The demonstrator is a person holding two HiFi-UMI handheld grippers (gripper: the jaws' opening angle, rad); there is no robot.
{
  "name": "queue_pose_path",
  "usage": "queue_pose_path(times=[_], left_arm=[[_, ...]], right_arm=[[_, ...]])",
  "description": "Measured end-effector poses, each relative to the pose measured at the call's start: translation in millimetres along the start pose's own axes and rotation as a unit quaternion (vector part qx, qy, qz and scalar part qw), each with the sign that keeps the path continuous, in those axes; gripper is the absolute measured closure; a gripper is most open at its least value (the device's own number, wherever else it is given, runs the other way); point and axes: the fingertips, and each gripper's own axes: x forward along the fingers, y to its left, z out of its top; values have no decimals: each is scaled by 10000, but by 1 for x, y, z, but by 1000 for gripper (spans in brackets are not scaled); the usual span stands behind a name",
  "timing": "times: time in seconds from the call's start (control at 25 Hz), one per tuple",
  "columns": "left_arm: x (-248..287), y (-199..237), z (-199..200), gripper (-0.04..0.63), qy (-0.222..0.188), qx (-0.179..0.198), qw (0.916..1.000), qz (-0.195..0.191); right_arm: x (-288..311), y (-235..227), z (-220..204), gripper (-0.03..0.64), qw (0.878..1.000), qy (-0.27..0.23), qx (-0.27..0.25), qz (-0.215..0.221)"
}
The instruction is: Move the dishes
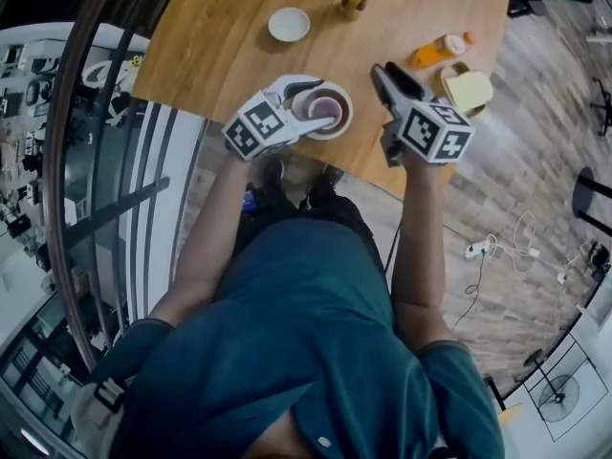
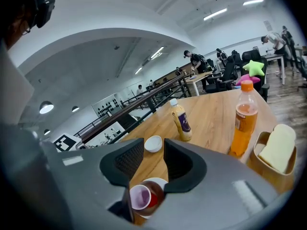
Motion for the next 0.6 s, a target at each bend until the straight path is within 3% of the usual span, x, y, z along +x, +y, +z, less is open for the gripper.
queue_pose_path(times=[0.28,0.6], left_arm=[[29,-13,-40,209,604,445,9971,98],[50,-13,-73,169,938,432,9943,259]], right_arm=[[18,-6,-32,503,9994,327,134,65],[32,-16,-78,503,9965,783,265,84]])
